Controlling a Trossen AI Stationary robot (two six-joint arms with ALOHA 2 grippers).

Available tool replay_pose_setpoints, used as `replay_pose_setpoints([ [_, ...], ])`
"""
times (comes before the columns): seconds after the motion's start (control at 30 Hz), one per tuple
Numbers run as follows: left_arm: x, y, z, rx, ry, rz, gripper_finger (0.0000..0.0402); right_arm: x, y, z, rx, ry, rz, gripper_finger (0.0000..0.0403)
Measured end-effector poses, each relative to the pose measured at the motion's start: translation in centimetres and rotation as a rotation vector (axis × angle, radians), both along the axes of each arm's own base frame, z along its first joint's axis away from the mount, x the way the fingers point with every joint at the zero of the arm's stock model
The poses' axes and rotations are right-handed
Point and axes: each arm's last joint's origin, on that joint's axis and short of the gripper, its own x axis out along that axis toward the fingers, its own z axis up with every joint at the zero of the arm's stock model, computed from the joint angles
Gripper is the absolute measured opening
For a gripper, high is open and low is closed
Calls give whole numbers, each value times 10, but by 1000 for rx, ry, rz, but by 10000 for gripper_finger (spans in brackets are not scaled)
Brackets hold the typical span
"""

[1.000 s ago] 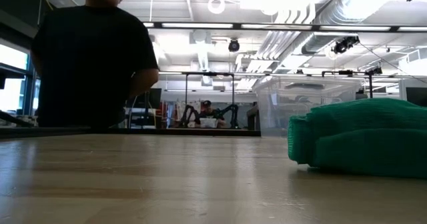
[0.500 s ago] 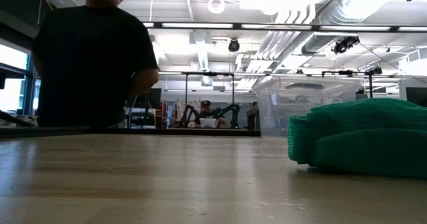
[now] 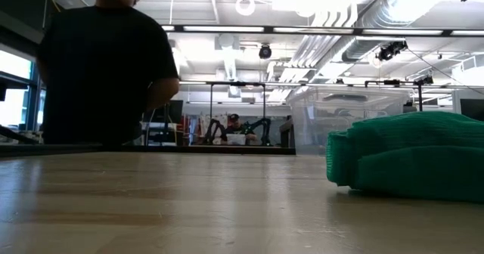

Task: Roll bandage
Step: Open the transparent zip bag

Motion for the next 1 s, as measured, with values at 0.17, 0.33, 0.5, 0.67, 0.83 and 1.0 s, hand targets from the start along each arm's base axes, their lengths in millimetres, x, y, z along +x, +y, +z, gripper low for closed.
replay_pose_setpoints([
  [0.17, 0, 0, 0, 0, 0, 0, 16, -3, -1, 7, 17, -48, 7, 83],
  [0.33, 0, 0, 0, 1, 1, 0, 16, -5, 0, 7, 19, -38, 49, 83],
  [0.5, 0, 0, 0, 1, 2, 1, 16, -5, -1, 3, 18, 5, 34, 83],
  [0.67, 0, 0, 0, 1, 2, 1, 16, -6, -1, 1, 10, 21, 18, 83],
  [0.83, 0, 0, 0, -5, 0, 2, 16, -5, -2, 3, 16, -1, -12, 83],
  [1.0, 0, 0, 0, -7, -1, 2, 16, -6, -2, 1, 8, 27, -10, 83],
])
